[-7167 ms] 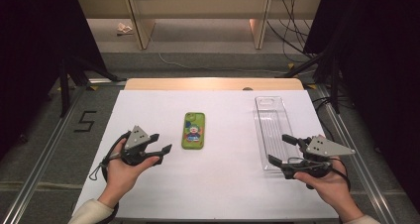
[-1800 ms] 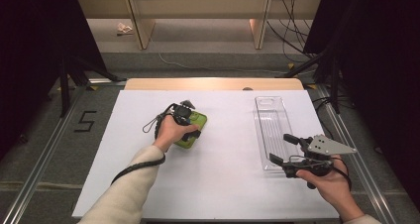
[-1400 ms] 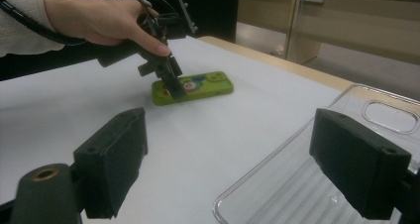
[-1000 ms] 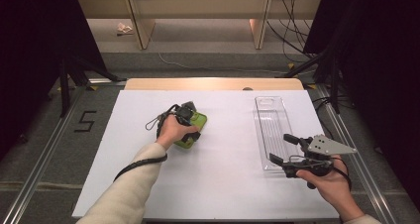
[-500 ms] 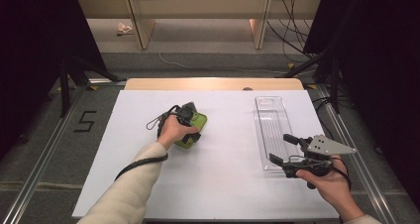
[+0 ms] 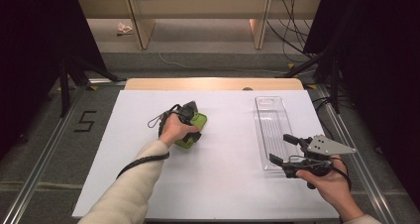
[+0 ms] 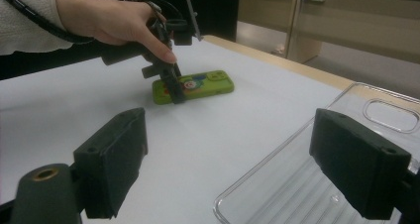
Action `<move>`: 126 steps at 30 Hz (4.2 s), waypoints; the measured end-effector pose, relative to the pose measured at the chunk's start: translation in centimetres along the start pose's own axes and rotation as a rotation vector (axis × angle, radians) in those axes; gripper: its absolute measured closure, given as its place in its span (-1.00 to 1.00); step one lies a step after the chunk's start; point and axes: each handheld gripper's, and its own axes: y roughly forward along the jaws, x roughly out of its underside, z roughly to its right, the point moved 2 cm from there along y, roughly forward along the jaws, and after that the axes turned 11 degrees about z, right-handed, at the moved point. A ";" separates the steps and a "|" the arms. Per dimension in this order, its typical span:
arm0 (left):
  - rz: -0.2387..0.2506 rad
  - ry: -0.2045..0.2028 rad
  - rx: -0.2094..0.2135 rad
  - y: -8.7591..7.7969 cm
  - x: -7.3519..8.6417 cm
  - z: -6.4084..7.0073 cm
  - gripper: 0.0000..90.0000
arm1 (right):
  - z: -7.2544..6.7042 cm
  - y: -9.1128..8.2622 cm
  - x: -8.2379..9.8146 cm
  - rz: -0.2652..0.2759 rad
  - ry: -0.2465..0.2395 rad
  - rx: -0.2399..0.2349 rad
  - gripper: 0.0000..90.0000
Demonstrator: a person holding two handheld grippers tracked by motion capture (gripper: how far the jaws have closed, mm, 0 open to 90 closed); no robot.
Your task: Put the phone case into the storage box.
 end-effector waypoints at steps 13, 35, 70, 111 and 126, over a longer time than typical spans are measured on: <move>0.001 -0.021 -0.008 -0.1 0.0 0.1 -0.65 | 0.0 0.0 0.0 0.000 0.000 0.000 -0.65; 0.040 -0.012 0.011 -0.5 0.5 -0.1 -0.64 | 0.0 0.0 0.0 0.002 0.000 0.003 -0.65; 0.443 -0.033 0.043 -5.0 2.7 0.2 -0.64 | 0.1 0.0 0.1 0.000 -0.003 0.018 -0.65; 0.707 0.049 0.090 -9.2 5.5 1.1 -0.64 | 0.1 0.1 0.2 0.002 0.001 0.027 -0.65; 0.745 0.094 0.091 -10.1 6.9 1.6 -0.64 | 0.0 0.2 0.3 -0.003 0.000 0.027 -0.65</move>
